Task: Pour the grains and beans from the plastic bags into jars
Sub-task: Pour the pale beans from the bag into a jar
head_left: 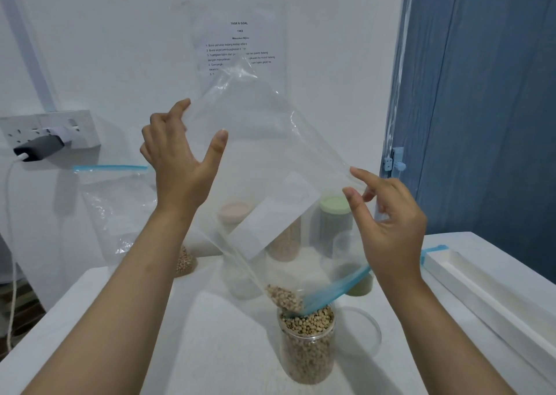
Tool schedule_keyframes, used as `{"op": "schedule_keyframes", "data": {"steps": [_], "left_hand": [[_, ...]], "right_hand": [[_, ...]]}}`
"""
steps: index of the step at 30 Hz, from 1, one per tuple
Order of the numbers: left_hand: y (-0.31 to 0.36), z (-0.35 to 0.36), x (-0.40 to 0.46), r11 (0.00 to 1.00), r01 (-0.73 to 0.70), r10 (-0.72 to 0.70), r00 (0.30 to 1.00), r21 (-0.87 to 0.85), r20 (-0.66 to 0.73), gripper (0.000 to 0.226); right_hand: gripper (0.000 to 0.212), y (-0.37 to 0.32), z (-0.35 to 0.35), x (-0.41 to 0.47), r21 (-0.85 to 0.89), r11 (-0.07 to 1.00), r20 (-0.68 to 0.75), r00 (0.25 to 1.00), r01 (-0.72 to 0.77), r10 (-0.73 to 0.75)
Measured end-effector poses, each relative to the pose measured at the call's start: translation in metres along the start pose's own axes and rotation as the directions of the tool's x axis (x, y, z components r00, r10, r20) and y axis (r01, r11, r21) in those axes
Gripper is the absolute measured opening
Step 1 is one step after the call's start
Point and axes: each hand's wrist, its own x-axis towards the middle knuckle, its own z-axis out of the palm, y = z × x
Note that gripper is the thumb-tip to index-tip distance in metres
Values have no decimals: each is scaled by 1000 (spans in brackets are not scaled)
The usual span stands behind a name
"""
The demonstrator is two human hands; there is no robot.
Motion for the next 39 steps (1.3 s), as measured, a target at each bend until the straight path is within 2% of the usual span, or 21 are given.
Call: {"op": "schedule_keyframes", "data": {"steps": [14, 18, 20, 24, 26, 28, 30, 33, 37, 39], "left_hand": [[2, -1, 3, 999, -32, 32, 999, -2, -10, 76], [-8, 0, -10, 994, -33, 41, 996, 101, -83, 80], [-15, 2, -22, 990, 55, -41, 993, 127, -110, 85], [-25, 8, -56, 963, 264, -260, 963, 56, -69, 96], [-27, 9, -69, 937, 341, -343, 939, -73, -17, 99], [-26, 9, -75, 865, 436, -439, 897, -247, 46, 98], [-23, 8, -76, 788, 517, -514, 851, -333, 106, 95], [-20, 8, -74, 756, 542, -533, 835, -366, 136, 93], [-30, 7, -72, 795, 496, -488, 865, -350, 117, 80], [-34, 6, -75, 819, 459, -457, 885, -345, 93, 66]], "right_hand": [[27, 2, -1, 3, 20, 1000, -9, 1000, -3, 3], [26, 1, -2, 1, 42, 999, -27, 1000, 11, -10], [27, -1, -1, 0, 38, 999, -29, 999, 28, -27], [27, -2, 0, -1, 48, 996, -36, 997, 71, -70], [28, -3, 1, -1, 57, 995, -32, 996, 85, -83], [28, -3, 3, -2, 60, 994, -25, 995, 97, -95], [29, -4, 4, -2, 60, 993, -24, 994, 104, -103], [29, -5, 5, -3, 57, 994, -22, 995, 97, -96], [28, -6, 7, -3, 59, 995, -23, 996, 84, -83], [27, -7, 7, -3, 61, 995, -32, 996, 79, -78]]}}
